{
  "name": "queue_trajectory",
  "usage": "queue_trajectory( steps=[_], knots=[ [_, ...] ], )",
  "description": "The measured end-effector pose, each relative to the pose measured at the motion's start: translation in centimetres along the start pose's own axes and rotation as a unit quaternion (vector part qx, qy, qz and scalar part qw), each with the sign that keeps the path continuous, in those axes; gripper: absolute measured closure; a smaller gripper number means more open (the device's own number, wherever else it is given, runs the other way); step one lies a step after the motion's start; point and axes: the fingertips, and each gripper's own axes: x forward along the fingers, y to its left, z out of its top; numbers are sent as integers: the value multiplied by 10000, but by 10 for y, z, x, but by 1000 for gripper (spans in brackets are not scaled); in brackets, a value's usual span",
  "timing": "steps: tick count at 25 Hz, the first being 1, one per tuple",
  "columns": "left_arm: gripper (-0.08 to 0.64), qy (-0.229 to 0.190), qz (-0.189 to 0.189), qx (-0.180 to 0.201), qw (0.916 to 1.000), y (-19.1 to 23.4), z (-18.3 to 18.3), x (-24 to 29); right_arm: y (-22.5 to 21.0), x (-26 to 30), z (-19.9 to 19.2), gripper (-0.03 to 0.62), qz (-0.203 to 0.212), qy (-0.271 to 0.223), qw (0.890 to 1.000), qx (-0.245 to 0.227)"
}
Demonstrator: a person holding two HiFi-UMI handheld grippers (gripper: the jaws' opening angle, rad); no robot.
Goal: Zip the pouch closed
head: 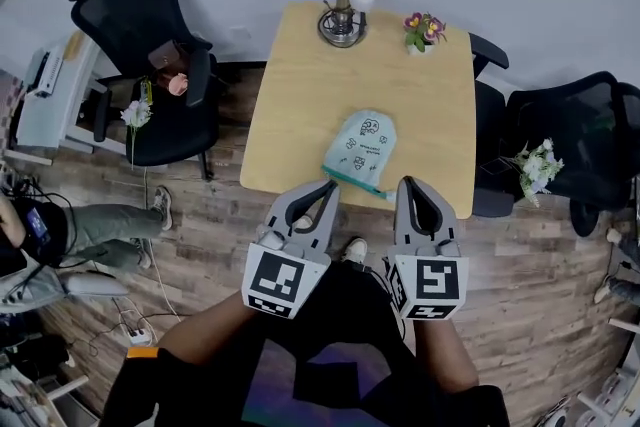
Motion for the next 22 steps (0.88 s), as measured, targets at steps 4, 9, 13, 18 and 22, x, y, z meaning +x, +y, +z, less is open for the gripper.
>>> queue_trajectory(
  steps=[4, 9, 13, 18, 22],
  knots=[
    [552, 15, -15, -2, 10000, -5, -4, -4, 2, -9, -8, 577, -26, 40, 9999, 109],
    [552, -168, -258, 162, 9994, -1, 8, -6, 12, -14, -4, 577, -253, 69, 9995, 164],
    [552, -185, -351, 147, 9991, 10, 4, -16, 32, -10, -2, 577, -355, 73, 9991, 217],
    [552, -159, -488, 134, 9986, 18, -4, -25, 47, -11, -14, 577, -519, 233, 9978, 328],
    [552, -153, -593, 132, 9980, 20, -9, -31, 54, -16, -19, 578, -692, 245, 9967, 348]
  ],
)
